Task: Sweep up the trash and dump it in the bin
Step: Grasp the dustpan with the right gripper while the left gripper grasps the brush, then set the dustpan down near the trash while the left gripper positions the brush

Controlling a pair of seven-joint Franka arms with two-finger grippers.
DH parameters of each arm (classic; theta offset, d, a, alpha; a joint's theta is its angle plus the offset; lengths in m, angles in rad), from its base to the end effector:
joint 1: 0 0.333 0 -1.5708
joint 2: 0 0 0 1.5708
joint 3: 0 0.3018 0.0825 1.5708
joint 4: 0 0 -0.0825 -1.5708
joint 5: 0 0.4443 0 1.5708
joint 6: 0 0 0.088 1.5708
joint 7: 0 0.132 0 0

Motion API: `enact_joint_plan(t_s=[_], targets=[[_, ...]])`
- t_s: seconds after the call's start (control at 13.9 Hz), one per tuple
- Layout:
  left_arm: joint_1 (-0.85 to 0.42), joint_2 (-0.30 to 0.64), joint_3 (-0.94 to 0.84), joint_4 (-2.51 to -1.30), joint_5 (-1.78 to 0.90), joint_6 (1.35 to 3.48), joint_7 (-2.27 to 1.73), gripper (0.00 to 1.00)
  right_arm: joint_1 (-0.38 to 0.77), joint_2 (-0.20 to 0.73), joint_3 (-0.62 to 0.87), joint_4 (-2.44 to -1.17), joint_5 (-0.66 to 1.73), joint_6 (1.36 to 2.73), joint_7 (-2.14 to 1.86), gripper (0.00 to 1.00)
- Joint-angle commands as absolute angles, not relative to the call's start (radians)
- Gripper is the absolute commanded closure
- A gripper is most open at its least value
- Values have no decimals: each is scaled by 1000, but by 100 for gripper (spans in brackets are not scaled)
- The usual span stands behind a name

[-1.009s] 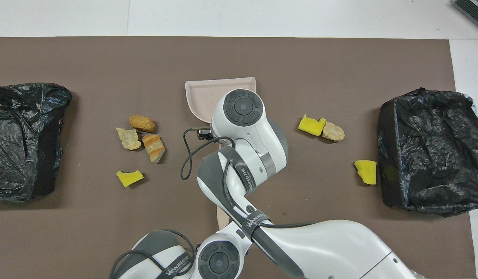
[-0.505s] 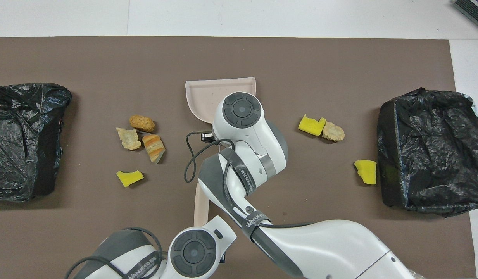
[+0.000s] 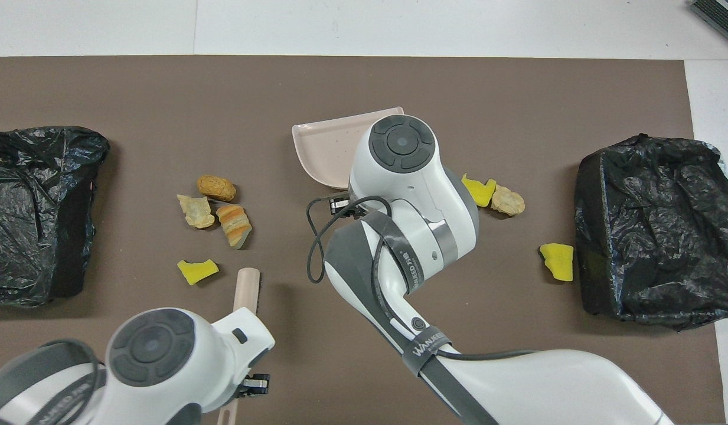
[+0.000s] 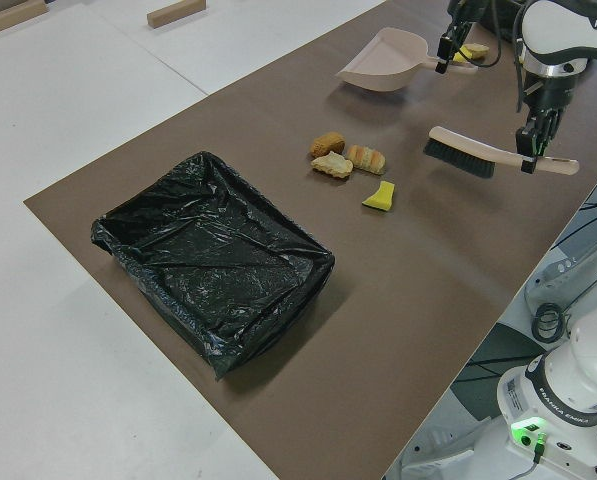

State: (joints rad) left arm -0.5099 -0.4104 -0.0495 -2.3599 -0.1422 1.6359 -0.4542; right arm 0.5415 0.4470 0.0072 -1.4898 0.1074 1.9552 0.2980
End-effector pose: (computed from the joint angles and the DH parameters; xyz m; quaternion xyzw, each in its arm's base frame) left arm 0.3655 -0.2494 0.4030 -0.9854 0.0326 0.1652 0.0232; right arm 0.6266 0.3936 0.3577 -0.9931 -0.1049 0.0128 0.0507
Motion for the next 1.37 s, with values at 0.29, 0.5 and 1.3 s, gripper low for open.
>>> enact_joint_plan(t_s=[0.29, 0.5, 1.3], targets=[[-191, -391, -60, -2342, -123, 1667, -433, 100, 502, 351, 12, -1543, 106, 1841, -119, 100], [-60, -390, -61, -2390, -121, 1724, -431, 100, 480, 328, 8, -1571, 69, 1750, -286, 100], [-204, -285, -68, -2554, -60, 2024, -457, 100, 448, 190, 12, -1844, -135, 1812, -764, 100]])
